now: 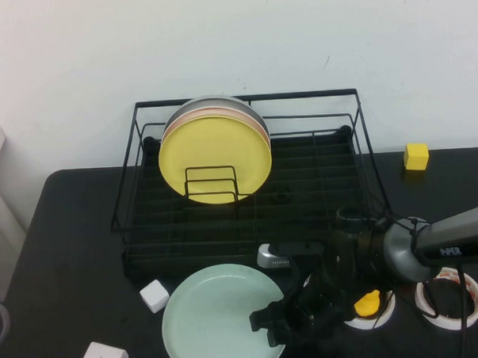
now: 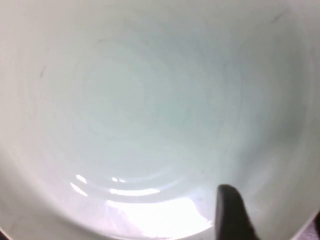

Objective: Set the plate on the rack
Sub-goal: Pick up the plate from the table

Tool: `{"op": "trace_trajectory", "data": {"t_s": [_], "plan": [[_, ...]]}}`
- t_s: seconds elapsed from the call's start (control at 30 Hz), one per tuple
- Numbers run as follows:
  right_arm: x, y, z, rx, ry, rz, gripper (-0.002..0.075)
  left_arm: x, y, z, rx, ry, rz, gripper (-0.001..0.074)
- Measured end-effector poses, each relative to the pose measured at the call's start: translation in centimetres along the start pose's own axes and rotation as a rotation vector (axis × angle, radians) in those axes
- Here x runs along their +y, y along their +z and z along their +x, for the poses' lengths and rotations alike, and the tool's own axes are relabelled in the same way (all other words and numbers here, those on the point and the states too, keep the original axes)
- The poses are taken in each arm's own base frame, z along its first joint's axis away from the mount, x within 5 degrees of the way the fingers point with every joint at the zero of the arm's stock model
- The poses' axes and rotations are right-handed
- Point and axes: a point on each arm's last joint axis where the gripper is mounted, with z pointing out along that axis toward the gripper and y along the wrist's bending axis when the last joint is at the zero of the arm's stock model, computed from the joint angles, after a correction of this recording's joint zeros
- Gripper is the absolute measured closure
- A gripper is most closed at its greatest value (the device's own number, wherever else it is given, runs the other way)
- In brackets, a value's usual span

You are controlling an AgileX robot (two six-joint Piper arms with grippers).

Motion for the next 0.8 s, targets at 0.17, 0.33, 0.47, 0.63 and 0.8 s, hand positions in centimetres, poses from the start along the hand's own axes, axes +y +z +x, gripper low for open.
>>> {"op": "trace_trajectory", "data": {"t_s": [0.17,0.33,0.47,0.63,0.8], "plan": [[0.0,0.0,0.0,0.000,-0.069,0.000,0.0536,0.0,0.0,0.0,0.000,0.000,0.000,0.0737],[0.1,0.0,-0.1,-0.002,-0.076,-0.003,0.0699,0.0,0.0,0.0,0.000,0.000,0.000,0.0737],[0.2,0.0,0.0,0.011,-0.079,-0.007,0.0716,0.0,0.0,0.0,-0.004,0.000,0.001,0.0738],[0.8,-1.1,0.0,0.025,-0.113,-0.028,0.0717,0.0,0.0,-0.1,-0.008,0.004,0.003,0.0738],[2.8,-4.5,-0.2,0.007,-0.255,-0.081,0.0715,-0.6,0.0,0.0,-0.001,0.066,0.065,0.0687]]}}
